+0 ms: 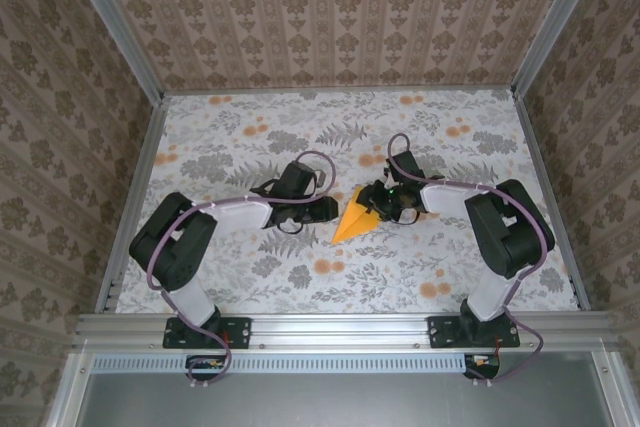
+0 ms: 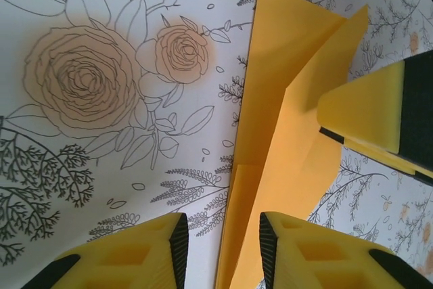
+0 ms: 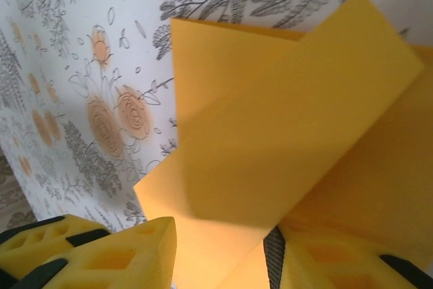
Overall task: Fold a paper plane with a square sheet of paper (pick it up from the middle)
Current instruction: Pick up the paper from the center of the table, then turn over the paper at the center of the table.
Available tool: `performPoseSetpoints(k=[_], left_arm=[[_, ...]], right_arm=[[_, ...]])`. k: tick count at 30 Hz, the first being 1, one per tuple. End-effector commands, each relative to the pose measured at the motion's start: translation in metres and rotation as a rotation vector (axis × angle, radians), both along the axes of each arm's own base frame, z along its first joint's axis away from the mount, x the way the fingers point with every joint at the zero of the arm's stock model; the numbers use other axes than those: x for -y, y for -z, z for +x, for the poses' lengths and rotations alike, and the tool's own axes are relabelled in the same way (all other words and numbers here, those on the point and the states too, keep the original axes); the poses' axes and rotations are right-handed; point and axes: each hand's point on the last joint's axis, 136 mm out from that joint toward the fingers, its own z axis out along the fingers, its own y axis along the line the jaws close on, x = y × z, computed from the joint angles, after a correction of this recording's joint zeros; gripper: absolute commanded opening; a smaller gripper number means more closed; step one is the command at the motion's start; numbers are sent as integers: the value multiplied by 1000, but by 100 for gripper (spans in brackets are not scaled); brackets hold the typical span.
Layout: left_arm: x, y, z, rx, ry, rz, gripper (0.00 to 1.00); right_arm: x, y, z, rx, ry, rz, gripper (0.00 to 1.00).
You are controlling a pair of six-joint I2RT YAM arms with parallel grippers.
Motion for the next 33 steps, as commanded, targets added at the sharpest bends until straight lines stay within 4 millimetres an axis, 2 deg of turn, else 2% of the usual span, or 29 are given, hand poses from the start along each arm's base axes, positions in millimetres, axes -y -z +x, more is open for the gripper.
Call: performPoseSetpoints(k=[1, 5, 8, 10, 14, 18, 20, 22, 26, 33], left_arm=[[0, -1, 10, -2, -43, -14, 37], [-6, -2, 12, -16, -67, -30, 40], [-12, -6, 14, -16, -86, -43, 46], [-19, -9, 14, -9, -103, -50, 53], [-33, -17, 14, 25, -126, -49, 68], [-45, -30, 12, 49, -130, -67, 84], [-49, -38, 11, 58, -128, -87, 99], [-51, -50, 10, 76, -120, -131, 100], [-47, -75, 6, 85, -89, -240, 100], [-28, -121, -7, 63, -4, -503, 100]], right_arm=[[-17, -7, 4, 16, -31, 75, 39], [-25, -6, 1, 20, -43, 106, 32], [-27, 0, -3, 20, -44, 109, 27], [-27, 3, -5, 24, -45, 108, 25], [-30, -1, -5, 66, -56, 136, 12], [-41, -39, 2, 198, -110, 221, 8], [-50, -63, 1, 264, -167, 272, 8], [-57, -88, 1, 322, -222, 331, 7], [-70, -124, -2, 376, -312, 446, 7], [-81, -162, 1, 402, -337, 567, 8]])
